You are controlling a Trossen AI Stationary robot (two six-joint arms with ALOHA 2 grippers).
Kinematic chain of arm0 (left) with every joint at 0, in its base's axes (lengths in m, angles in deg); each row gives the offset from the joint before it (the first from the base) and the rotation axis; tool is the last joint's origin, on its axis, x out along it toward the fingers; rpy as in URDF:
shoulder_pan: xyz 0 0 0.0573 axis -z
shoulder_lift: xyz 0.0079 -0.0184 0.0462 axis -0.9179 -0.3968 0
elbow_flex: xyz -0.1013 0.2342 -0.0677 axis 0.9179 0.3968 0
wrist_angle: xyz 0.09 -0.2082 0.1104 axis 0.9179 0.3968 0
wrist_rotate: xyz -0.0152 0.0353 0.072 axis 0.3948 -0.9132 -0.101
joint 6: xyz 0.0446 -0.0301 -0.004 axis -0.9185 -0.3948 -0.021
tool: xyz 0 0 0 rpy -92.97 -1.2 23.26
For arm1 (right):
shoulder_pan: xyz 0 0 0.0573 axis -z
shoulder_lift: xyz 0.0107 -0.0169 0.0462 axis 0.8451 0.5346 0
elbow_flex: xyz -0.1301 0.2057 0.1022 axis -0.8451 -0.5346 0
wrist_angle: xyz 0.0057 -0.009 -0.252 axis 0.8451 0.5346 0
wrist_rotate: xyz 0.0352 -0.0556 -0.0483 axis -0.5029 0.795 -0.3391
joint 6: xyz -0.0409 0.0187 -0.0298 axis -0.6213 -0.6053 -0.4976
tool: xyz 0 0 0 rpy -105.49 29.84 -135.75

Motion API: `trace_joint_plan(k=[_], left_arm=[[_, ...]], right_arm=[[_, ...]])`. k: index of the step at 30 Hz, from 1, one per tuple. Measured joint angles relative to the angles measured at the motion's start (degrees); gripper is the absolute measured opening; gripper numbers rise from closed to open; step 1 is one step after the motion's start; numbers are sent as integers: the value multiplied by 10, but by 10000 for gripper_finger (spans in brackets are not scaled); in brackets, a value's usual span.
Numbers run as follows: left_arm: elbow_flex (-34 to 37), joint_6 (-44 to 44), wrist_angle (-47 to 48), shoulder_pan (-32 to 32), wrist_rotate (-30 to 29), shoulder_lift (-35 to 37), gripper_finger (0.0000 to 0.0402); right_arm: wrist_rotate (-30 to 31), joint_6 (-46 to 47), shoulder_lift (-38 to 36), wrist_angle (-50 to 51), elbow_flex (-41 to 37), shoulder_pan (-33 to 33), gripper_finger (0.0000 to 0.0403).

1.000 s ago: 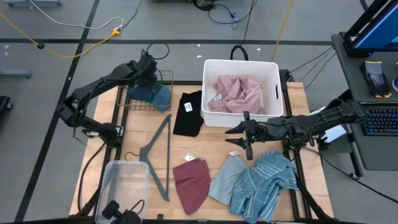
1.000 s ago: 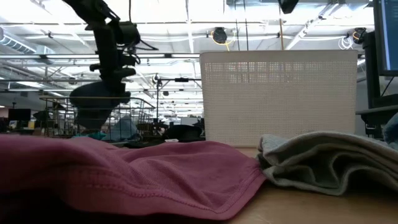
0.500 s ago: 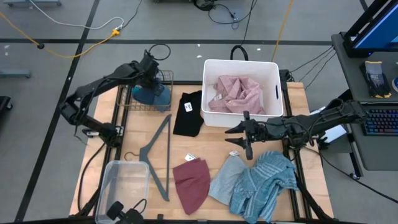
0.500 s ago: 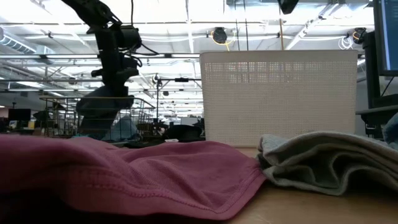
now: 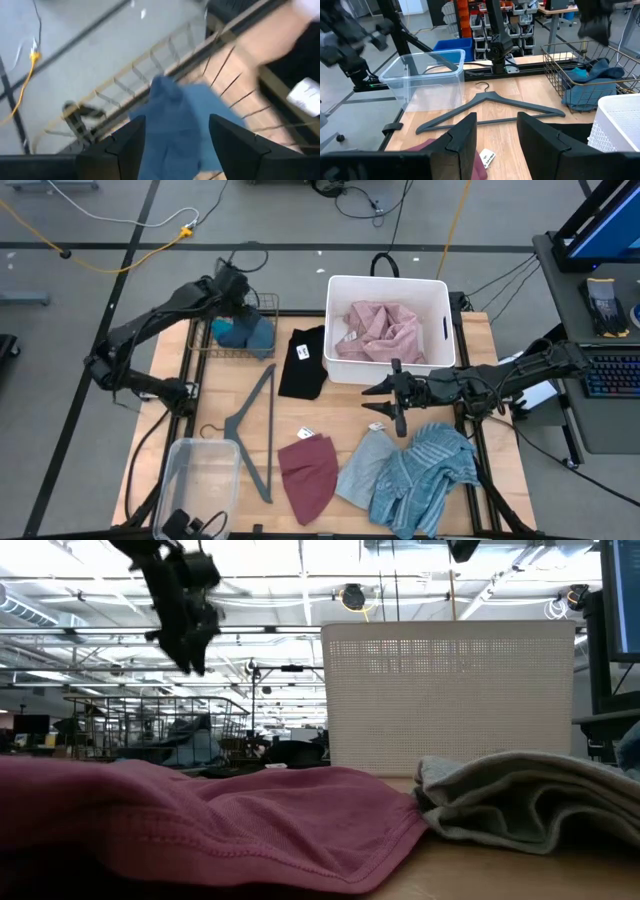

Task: Pick & Place Cloths
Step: Put the dark red boxers in the transparent bin

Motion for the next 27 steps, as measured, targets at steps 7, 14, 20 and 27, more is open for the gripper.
trace_joint_plan(k=[7,14,20,27], left_arm=[[-51,29,-2,67,21,84,227],[-68,58,0,193,30,132,228],[-68,76,1,340,31,136,228],[-68,113,-1,497,10,121,227]], right_arm=[[0,0,0,0,0,0,132],[0,0,0,0,0,0,132],[0,0,0,0,0,0,132],[0,-9,-1,1,0,0,132]])
